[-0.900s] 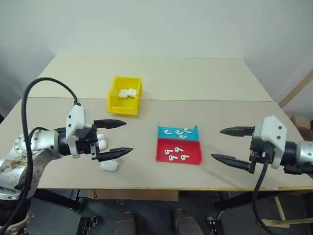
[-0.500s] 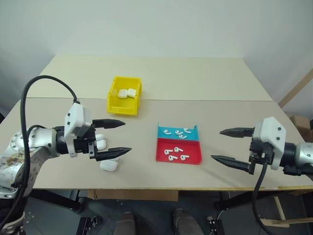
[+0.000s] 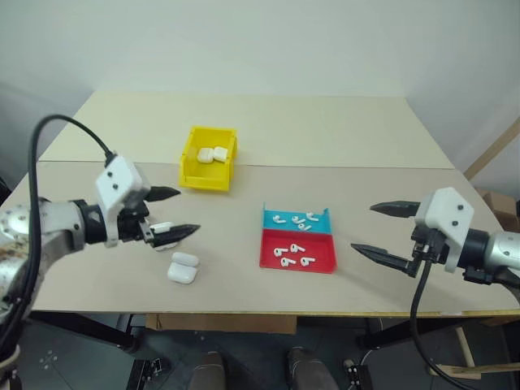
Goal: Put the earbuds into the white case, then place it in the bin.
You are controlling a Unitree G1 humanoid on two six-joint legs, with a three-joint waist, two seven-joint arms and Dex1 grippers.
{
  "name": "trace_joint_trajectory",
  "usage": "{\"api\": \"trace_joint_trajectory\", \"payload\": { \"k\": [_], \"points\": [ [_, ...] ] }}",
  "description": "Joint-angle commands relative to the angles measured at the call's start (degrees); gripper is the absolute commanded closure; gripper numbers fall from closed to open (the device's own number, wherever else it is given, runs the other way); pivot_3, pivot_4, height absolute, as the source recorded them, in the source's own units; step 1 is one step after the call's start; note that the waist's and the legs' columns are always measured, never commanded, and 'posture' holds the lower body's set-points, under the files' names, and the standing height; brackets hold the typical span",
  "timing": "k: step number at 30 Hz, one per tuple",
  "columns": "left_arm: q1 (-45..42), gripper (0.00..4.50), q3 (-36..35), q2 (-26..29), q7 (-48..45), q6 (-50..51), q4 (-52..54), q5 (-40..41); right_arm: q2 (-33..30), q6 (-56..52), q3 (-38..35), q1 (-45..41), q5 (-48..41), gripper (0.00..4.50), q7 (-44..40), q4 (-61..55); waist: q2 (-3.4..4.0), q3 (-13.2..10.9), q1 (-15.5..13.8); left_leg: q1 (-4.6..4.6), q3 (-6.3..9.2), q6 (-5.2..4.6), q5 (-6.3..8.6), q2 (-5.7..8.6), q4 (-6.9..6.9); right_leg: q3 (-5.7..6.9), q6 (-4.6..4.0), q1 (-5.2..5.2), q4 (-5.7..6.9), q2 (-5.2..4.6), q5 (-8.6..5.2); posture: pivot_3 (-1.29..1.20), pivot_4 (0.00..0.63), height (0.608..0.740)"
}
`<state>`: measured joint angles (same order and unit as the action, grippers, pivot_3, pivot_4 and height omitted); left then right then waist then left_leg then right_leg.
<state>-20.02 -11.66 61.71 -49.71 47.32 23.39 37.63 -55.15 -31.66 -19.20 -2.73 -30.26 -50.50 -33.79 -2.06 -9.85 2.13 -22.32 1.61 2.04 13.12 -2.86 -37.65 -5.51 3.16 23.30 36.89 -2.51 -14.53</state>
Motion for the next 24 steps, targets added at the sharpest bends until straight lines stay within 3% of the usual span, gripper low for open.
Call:
{"api": "trace_joint_trajectory", "payload": {
  "k": [1,6,11,16,24],
  "points": [
    [-8.1,0.00,4.1,5.8,0.5,12.1,-3.1,0.4,0.5,0.0,-1.8,1.0,0.3,0.03,1.9,-3.0,-0.02,0.0,0.1,-0.01,0.01,0.00,0.00,0.01,0.01,-0.01,0.00,0.00,0.00,0.01,0.00,0.00,0.150,0.740],
    [-20.6,0.00,10.9,9.3,-2.7,31.0,-5.9,6.0,1.0,-0.9,-1.1,2.5,0.5,0.03,3.7,-5.1,-0.04,-0.1,0.3,-0.09,-0.01,0.01,0.02,0.03,0.06,-0.03,0.06,0.07,-0.06,0.00,-0.05,0.00,0.150,0.740],
    [-20.3,0.00,11.5,15.4,-7.4,43.7,-0.9,14.4,1.3,-1.4,-1.0,4.3,0.4,0.03,4.3,-6.1,-0.16,-0.2,0.7,-0.36,-0.03,0.01,0.01,0.02,0.15,-0.07,0.02,0.50,0.10,0.01,-0.07,0.00,0.150,0.740],
    [-23.3,0.00,20.7,22.0,-2.0,45.2,0.0,19.4,2.4,-2.0,0.7,5.1,0.7,0.03,6.3,-7.3,-0.15,-0.2,0.4,-0.54,-0.04,0.02,-0.01,0.04,0.12,-0.11,0.01,0.77,0.25,0.01,-0.06,0.00,0.150,0.740],
    [-32.4,0.00,35.5,21.6,18.9,45.2,-5.4,37.4,3.2,-3.2,1.3,5.5,-0.3,0.03,7.6,-9.1,-0.22,-0.3,0.1,-0.68,-0.01,0.02,-0.01,0.05,-0.04,-0.09,0.03,0.78,0.24,0.00,-0.05,0.00,0.150,0.740]
  ]
}}
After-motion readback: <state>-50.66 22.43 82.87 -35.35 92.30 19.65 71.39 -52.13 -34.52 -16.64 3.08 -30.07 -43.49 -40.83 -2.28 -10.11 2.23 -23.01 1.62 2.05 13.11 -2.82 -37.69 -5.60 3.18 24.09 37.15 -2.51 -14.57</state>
